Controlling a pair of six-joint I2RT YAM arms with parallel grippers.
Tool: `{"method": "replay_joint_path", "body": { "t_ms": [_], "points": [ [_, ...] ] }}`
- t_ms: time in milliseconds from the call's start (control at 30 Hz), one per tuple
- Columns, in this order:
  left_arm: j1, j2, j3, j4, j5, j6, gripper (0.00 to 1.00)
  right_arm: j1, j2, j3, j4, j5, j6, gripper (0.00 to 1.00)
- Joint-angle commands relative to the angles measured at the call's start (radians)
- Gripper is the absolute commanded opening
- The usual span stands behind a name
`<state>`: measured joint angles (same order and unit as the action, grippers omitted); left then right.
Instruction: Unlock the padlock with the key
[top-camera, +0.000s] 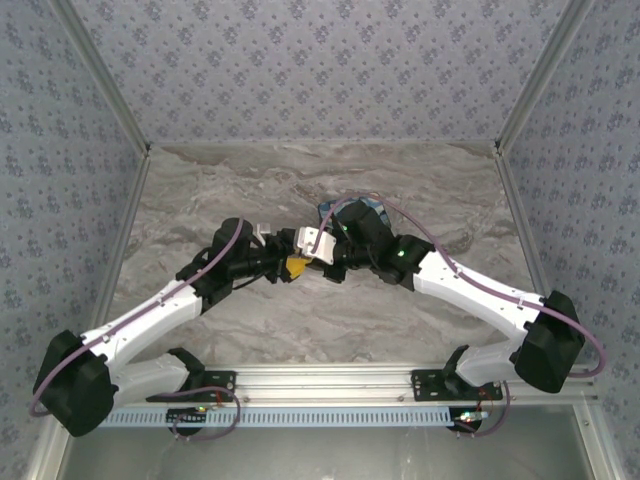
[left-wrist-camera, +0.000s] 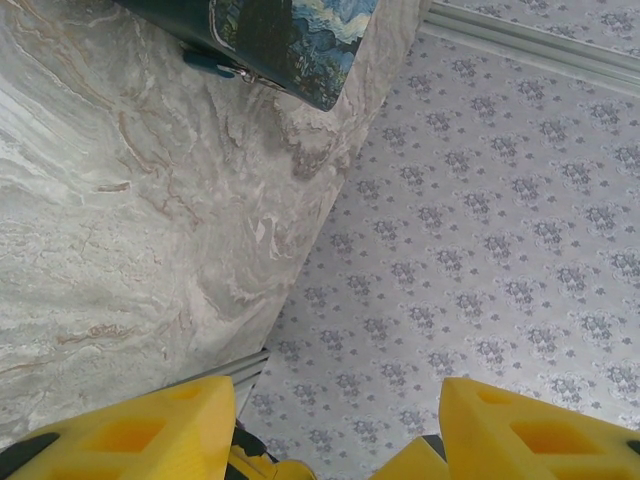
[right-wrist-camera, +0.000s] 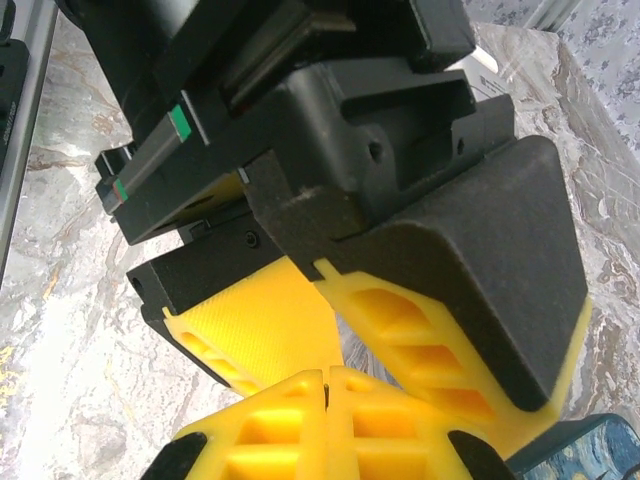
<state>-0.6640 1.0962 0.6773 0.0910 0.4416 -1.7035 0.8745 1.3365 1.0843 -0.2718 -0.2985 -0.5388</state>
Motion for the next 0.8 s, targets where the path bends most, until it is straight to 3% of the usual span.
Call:
{"method": "replay_joint_path", "body": {
  "t_ms": [0, 300, 767],
  "points": [
    [-0.021, 0.007, -0.004, -0.017, 0.027, -0.218, 0.57, 0.019, -0.003, 0.013, 0.062, -0.047, 0.013, 0.0],
    [-0.029, 0.007, -0.002, -0.037, 0.024, -0.215, 0.59, 0.018, -0.008, 0.006, 0.104, 0.006, 0.004, 0.0],
    [-0.032, 0.007, -0.012, -0.05, 0.019, -0.227, 0.72, 0.006, -0.046, -0.03, 0.155, 0.058, 0.004, 0.0]
  ]
}}
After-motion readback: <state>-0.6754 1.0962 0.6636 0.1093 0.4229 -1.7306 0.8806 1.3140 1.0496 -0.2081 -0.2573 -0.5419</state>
